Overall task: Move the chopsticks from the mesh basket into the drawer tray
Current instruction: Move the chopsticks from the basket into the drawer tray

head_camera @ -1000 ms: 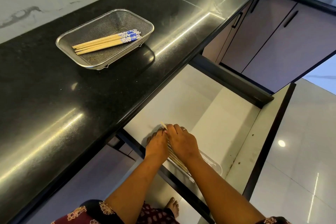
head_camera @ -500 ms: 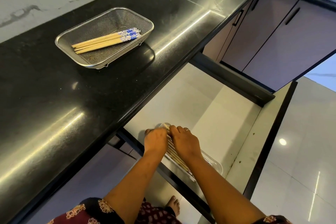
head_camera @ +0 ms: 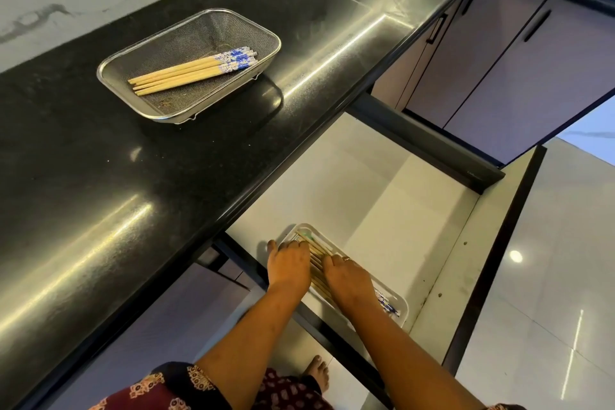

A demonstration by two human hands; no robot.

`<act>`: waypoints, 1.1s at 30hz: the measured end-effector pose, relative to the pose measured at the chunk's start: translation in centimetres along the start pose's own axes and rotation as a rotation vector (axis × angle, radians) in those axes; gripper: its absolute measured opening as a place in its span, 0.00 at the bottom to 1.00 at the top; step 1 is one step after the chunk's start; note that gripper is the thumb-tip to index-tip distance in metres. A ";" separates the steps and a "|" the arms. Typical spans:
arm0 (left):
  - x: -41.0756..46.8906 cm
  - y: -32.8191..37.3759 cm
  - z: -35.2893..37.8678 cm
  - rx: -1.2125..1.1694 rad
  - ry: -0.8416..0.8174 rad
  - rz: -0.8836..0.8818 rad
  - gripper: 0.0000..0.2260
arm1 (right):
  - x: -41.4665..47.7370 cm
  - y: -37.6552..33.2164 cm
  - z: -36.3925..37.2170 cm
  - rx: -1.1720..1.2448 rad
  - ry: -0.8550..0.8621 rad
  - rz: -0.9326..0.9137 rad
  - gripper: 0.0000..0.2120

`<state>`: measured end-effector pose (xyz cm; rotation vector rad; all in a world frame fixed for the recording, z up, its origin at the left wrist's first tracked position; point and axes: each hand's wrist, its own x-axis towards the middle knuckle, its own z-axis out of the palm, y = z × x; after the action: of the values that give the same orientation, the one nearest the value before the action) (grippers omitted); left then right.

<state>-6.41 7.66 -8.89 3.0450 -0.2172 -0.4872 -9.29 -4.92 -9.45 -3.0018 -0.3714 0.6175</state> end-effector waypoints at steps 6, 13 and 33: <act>0.0 0.0 0.3 0.003 -0.049 0.036 0.15 | -0.2 -0.1 1.1 0.114 -0.029 -0.022 0.21; -0.1 1.2 0.4 -0.082 -0.042 0.104 0.21 | -1.2 1.1 1.9 0.162 0.040 0.048 0.24; -0.4 1.7 1.1 -0.011 -0.196 0.128 0.25 | -1.6 1.7 1.1 0.188 -0.055 -0.038 0.26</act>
<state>-7.34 6.05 -9.68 2.9467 -0.4124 -0.7734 -10.83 -6.92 -10.04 -2.7978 -0.3506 0.6919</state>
